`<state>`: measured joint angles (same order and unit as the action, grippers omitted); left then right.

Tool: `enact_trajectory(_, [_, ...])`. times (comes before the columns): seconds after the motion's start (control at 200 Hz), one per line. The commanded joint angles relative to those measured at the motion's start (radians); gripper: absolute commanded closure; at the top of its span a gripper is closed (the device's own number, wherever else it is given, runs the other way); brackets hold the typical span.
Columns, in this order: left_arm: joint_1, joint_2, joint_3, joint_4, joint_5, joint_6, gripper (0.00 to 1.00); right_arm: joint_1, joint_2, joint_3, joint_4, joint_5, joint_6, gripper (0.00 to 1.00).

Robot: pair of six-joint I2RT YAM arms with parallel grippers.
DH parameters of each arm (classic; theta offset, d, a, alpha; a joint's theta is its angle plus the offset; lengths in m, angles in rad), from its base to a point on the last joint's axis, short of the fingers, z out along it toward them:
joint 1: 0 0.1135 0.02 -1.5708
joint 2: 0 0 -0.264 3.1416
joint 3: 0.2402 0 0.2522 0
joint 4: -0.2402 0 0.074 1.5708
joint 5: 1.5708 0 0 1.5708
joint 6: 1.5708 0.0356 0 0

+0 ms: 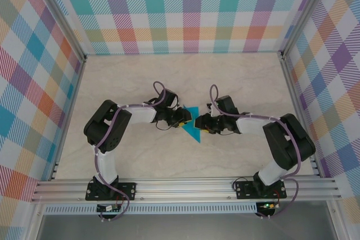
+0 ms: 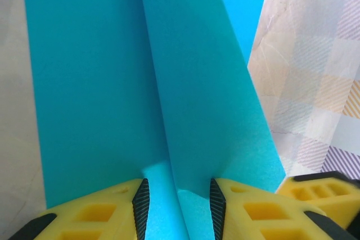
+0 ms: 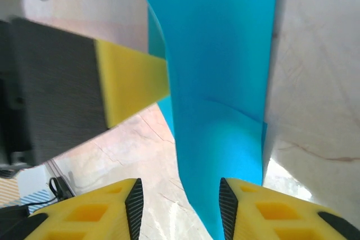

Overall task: Fold a paper plane with a square sheet of paper (fold left side to right side)
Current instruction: Fourth fold the wing at the center of the table.

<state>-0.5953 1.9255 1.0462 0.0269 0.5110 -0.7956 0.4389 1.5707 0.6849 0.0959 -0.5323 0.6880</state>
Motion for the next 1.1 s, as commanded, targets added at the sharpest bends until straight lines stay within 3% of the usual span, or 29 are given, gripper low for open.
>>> enact_trajectory(0.0, [-0.013, 0.026, 0.017, -0.044, -0.033, 0.019, 0.64, -0.030, -0.005, 0.039, -0.001, -0.063, -0.021, 0.54])
enact_trajectory(0.57, [-0.014, 0.020, 0.020, -0.050, -0.032, 0.018, 0.64, -0.015, 0.200, 0.184, -0.017, -0.096, -0.015, 0.65])
enact_trajectory(0.695, [-0.014, 0.020, 0.021, -0.054, -0.033, 0.021, 0.64, -0.010, 0.223, 0.197, -0.022, -0.096, -0.021, 0.72])
enact_trajectory(0.89, [-0.014, 0.016, 0.022, -0.057, -0.033, 0.024, 0.64, -0.008, 0.234, 0.213, -0.062, -0.066, -0.048, 0.91])
enact_trajectory(1.095, [-0.014, 0.015, 0.021, -0.061, -0.035, 0.026, 0.64, -0.008, 0.237, 0.253, -0.173, 0.012, -0.108, 0.96])
